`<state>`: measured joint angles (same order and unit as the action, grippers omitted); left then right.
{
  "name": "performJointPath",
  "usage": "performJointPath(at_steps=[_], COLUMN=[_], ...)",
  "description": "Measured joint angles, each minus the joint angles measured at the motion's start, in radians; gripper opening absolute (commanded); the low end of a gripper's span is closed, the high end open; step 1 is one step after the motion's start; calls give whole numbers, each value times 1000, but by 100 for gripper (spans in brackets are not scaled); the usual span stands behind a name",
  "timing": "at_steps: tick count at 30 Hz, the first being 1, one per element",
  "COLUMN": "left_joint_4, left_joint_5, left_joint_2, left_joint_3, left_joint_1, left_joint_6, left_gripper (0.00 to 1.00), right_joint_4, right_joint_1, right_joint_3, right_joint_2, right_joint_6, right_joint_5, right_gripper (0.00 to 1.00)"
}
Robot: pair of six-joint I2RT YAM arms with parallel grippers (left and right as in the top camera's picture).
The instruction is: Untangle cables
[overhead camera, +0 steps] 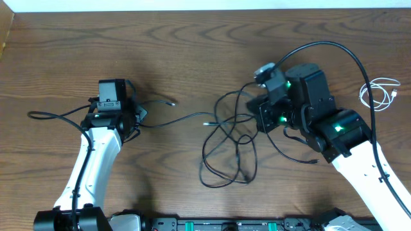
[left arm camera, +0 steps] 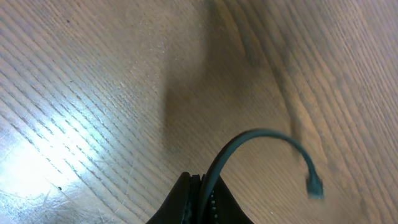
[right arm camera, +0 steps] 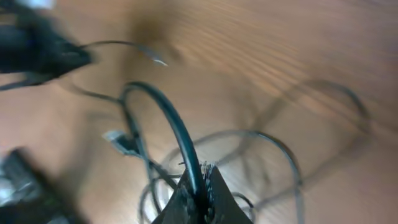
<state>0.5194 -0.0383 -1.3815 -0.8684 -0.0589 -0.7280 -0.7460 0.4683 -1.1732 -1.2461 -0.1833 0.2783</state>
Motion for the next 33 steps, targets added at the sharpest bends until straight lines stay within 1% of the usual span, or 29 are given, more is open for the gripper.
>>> performJointPath(at_steps=[5,10,15,19,23,25,27,28,31,32,33], left_joint_4=[0,0,0,0,0,0,0,0,0,0,0], left_joint_5=[0,0,0,0,2,5,8,11,13,14,14], left_joint_2=[0,0,0,0,0,0,0,0,0,0,0], left_joint_3=[0,0,0,0,0,0,0,0,0,0,0], left_joint_1=[0,0,0,0,0,0,0,0,0,0,0], left_joint_6=[0,0,0,0,0,0,0,0,0,0,0], left_gripper=[7,8,8,8,8,7,8,7,8,7,7], right_joint_4=[-73,-114,-129,-127,-125,-120,-96,-79,-34,-25,-16], right_joint_1=[0,0,0,0,0,0,0,0,0,0,0], right_joint_3=[0,0,0,0,0,0,0,0,0,0,-2], right_joint_2=[-9,-37,-99,-164,-243,-284,-323,-341,-369,-369,-365], right_joint_6=[-70,-45,29,92,160,190,215,224,244,246,249], right_joint_5=[-235,-378,-459,-488,-476,-477,-484,-494,-540,-553,-566], right_gripper=[1,1,1,1,4,5,9,9,7,3,1])
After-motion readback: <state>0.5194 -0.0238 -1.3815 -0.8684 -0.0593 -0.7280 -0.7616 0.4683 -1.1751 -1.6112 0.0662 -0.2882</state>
